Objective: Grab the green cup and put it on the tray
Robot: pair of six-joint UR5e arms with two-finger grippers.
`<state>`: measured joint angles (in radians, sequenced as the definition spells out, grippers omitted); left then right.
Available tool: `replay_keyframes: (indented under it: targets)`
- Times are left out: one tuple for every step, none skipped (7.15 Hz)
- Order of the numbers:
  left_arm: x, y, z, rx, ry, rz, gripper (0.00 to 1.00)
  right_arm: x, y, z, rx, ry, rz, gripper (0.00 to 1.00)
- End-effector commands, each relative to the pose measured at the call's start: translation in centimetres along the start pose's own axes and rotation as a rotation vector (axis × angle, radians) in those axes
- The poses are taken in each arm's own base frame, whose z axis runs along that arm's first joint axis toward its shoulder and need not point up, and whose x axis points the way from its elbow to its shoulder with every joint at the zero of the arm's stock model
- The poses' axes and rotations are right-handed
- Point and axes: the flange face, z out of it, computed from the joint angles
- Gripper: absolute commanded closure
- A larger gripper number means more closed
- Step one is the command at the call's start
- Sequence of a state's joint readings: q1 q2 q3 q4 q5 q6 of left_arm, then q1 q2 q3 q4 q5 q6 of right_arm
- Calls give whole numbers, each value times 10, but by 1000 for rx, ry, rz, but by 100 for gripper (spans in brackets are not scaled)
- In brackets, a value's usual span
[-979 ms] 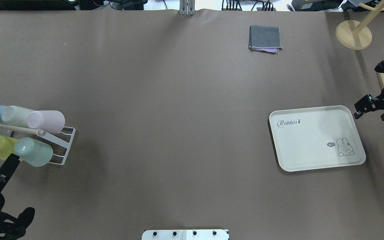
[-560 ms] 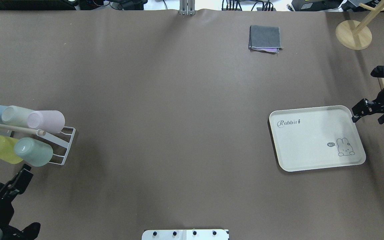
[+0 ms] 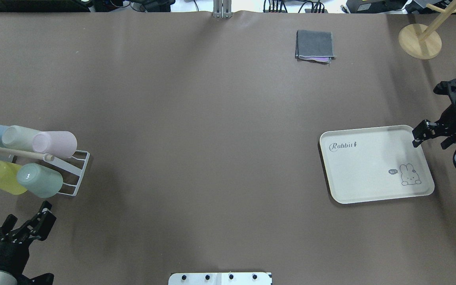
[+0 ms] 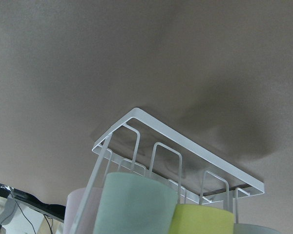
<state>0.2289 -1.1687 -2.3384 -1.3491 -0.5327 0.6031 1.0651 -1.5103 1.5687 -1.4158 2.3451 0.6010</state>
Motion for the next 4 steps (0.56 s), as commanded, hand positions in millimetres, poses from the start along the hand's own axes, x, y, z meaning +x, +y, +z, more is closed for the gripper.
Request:
replay_keyframes:
  targets:
    - [2,-9,14,-63,-35,68,2,-2,-1,8,8,7,-1,26]
    - [6,-11,21,-78,-28,78,2,3,-5,16,34,20,-2,28]
    - [2,-5,28,-98,-16,93,2,0,-4,16,40,15,8,28]
    - [-12,3,33,-116,-7,111,2,0,-4,16,40,15,8,33]
